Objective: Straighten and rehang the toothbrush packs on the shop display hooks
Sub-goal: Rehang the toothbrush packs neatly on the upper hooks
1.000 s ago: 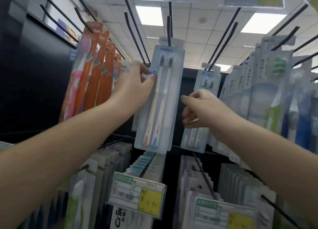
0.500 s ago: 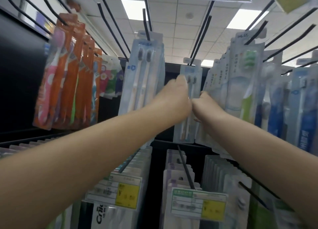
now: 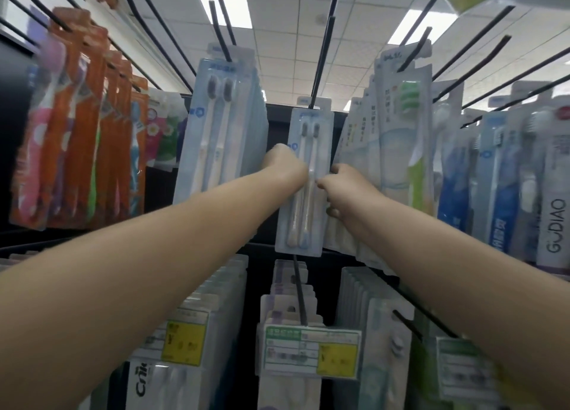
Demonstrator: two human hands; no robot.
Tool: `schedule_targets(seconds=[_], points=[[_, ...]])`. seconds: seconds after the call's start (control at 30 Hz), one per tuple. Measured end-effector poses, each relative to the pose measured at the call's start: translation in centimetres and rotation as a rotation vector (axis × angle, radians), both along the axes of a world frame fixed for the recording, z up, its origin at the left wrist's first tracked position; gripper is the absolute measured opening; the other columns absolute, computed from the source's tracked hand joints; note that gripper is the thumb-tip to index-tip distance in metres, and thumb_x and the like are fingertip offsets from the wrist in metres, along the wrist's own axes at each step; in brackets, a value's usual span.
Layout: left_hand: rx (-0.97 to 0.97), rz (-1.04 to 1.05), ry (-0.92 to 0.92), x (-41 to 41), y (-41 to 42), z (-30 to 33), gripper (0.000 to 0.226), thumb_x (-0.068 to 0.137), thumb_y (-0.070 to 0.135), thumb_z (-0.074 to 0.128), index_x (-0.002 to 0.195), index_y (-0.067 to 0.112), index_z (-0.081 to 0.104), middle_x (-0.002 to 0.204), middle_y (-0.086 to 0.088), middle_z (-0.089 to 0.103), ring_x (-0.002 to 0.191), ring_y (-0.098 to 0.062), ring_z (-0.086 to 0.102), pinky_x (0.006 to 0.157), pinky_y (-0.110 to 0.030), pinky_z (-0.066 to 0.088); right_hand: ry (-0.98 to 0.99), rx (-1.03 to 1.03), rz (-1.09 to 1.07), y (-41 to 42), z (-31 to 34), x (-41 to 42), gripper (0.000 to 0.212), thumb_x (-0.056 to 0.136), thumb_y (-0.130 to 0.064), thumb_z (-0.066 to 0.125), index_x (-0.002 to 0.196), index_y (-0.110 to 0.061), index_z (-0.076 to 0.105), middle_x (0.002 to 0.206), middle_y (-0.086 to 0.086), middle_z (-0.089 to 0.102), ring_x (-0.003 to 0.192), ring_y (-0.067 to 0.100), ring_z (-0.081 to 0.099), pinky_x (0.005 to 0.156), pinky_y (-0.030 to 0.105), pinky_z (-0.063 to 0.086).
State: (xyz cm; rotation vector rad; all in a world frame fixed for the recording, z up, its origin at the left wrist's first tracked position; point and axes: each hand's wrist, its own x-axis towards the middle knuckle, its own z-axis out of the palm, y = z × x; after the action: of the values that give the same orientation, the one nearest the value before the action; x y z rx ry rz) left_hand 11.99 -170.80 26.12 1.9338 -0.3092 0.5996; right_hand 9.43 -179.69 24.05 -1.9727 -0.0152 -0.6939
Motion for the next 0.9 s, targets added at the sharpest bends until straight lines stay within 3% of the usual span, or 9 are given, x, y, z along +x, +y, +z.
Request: schedule_targets(seconds=[0.1,0.17,0.2,0.47,0.53,0.63,0.9], points=[[-0.136,-0.086,-0.031,0.1,0.1,0.0,0.02,0.094,0.014,0.044,0.077,0.008,0.051,0.074,-0.005,0.047,0.078,-0.021,0.045,0.064,-0.024,0.035,-0.046,0.034,0.065,0.0,0.0,-0.7,0.035,0.091,-0.012,0.045,0.126,-0.015,0.044,0.109,0.011,0.058,0.096,0.027,0.058,0.091,0.047,0.051],[-0.233,-0.147,-0.032,0.0,0.1,-0.1,0.025,0.095,0.018,0.044,0.109,0.0,0.054,0.095,-0.011,0.051,0.081,-0.02,0.046,0.065,-0.025,0.035,-0.097,0.071,0.126,-0.1,0.0,-1.0,0.023,0.092,-0.014,0.048,0.114,-0.019,0.048,0.098,0.005,0.06,0.088,0.022,0.06,0.079,0.04,0.053],[-0.243,-0.162,-0.042,0.0,0.0,-0.1,0.028,0.095,0.019,0.044,0.114,-0.001,0.053,0.097,-0.012,0.051,0.083,-0.021,0.047,0.066,-0.026,0.035,-0.122,0.087,0.152,-0.1,0.0,-1.2,0.021,0.093,-0.016,0.048,0.113,-0.018,0.048,0.092,0.002,0.058,0.083,0.019,0.059,0.072,0.034,0.051],[-0.253,-0.176,-0.155,-0.7,1.3,-0.4,0.015,0.091,0.02,0.048,0.08,0.01,0.048,0.074,-0.005,0.05,0.066,-0.02,0.047,0.06,-0.025,0.037,-0.22,0.092,0.215,0.0,-0.3,-2.6,0.02,0.093,-0.019,0.052,0.107,-0.025,0.04,0.085,-0.007,0.053,0.081,0.01,0.056,0.067,0.024,0.048],[-0.267,-0.184,-0.151,-1.2,1.5,-0.2,0.01,0.09,0.018,0.05,0.084,0.01,0.052,0.081,-0.008,0.056,0.072,-0.023,0.053,0.066,-0.029,0.044,-0.219,0.073,0.197,0.0,-0.1,-2.6,0.021,0.092,-0.018,0.053,0.108,-0.024,0.041,0.086,-0.007,0.054,0.082,0.01,0.057,0.07,0.026,0.05],[-0.254,-0.192,-0.145,-1.8,1.6,0.0,0.015,0.091,0.019,0.051,0.1,0.009,0.058,0.099,-0.014,0.065,0.093,-0.03,0.063,0.086,-0.041,0.053,-0.177,0.124,0.186,0.7,0.0,-2.1,0.024,0.09,-0.015,0.054,0.113,-0.016,0.047,0.1,0.005,0.061,0.097,0.024,0.061,0.088,0.043,0.052],[-0.199,-0.167,-0.182,-1.7,1.7,-0.1,0.022,0.092,0.018,0.05,0.103,0.005,0.063,0.104,-0.02,0.066,0.098,-0.035,0.063,0.088,-0.048,0.051,-0.101,0.21,0.14,1.0,0.3,-0.8,0.022,0.088,-0.005,0.043,0.107,-0.014,0.048,0.109,0.012,0.058,0.101,0.031,0.059,0.086,0.05,0.053]])
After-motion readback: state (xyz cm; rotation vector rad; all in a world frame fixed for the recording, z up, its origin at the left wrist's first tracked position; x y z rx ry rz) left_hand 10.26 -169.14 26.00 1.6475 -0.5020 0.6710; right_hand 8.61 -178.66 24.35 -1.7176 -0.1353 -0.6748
